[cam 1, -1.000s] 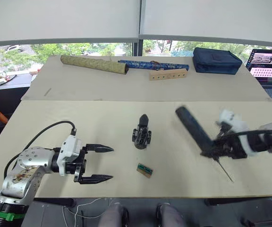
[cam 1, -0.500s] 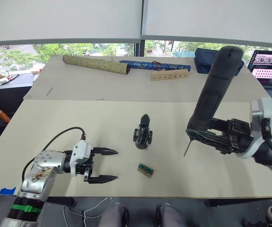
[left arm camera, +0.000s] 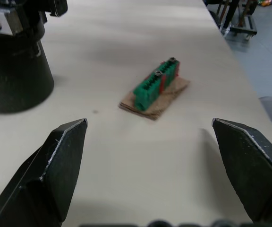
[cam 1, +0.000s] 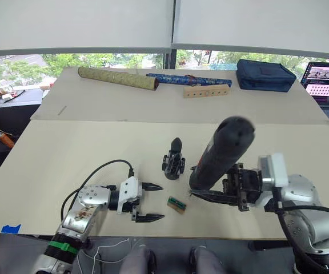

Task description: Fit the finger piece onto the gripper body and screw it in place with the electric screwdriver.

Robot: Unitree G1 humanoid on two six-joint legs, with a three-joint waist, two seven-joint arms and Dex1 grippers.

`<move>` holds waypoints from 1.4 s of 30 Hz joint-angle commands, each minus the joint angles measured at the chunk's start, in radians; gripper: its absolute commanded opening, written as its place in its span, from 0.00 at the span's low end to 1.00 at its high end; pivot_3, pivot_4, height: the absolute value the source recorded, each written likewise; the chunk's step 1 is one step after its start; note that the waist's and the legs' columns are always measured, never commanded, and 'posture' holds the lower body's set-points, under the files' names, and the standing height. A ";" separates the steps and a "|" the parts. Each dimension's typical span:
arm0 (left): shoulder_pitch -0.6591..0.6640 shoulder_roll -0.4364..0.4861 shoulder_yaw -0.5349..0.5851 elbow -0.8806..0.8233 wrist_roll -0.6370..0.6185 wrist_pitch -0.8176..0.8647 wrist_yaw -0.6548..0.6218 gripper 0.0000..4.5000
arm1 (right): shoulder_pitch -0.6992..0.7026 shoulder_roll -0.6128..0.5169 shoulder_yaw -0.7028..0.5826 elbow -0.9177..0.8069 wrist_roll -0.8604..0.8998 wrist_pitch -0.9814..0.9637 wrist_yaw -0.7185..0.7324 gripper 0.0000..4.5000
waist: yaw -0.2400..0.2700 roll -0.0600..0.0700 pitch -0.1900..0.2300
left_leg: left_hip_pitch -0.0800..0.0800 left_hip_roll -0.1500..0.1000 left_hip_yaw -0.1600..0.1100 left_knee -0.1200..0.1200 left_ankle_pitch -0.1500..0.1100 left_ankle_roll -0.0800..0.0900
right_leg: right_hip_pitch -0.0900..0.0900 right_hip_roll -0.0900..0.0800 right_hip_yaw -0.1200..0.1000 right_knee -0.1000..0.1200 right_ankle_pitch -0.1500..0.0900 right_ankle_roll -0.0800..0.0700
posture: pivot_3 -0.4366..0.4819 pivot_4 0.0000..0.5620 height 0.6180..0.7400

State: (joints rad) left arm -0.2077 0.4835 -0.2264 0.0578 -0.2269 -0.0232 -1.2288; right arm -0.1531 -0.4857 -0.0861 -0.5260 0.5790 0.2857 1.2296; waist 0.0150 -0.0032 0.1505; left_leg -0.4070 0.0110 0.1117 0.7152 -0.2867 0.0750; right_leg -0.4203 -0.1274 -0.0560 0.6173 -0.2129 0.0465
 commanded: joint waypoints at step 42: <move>0.031 -0.051 -0.108 0.049 0.051 -0.037 0.023 1.00 | -0.062 -0.063 0.139 0.080 0.043 -0.098 0.019 0.42 | 0.003 0.001 -0.001 | 0.002 0.000 0.000 0.000 -0.001 0.001 | 0.001 -0.002 0.000 0.000 0.000 0.000 | 0.48 0.27 0.95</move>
State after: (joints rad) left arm -0.2094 0.4311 -0.2945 0.0698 -0.1990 -0.0698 -1.2048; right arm -0.2032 -0.5450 0.0646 -0.4198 0.5939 0.1986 1.2547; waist 0.0185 -0.0027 0.1497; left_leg -0.4054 0.0108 0.1119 0.7152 -0.2876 0.0764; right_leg -0.4195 -0.1295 -0.0555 0.6170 -0.2129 0.0465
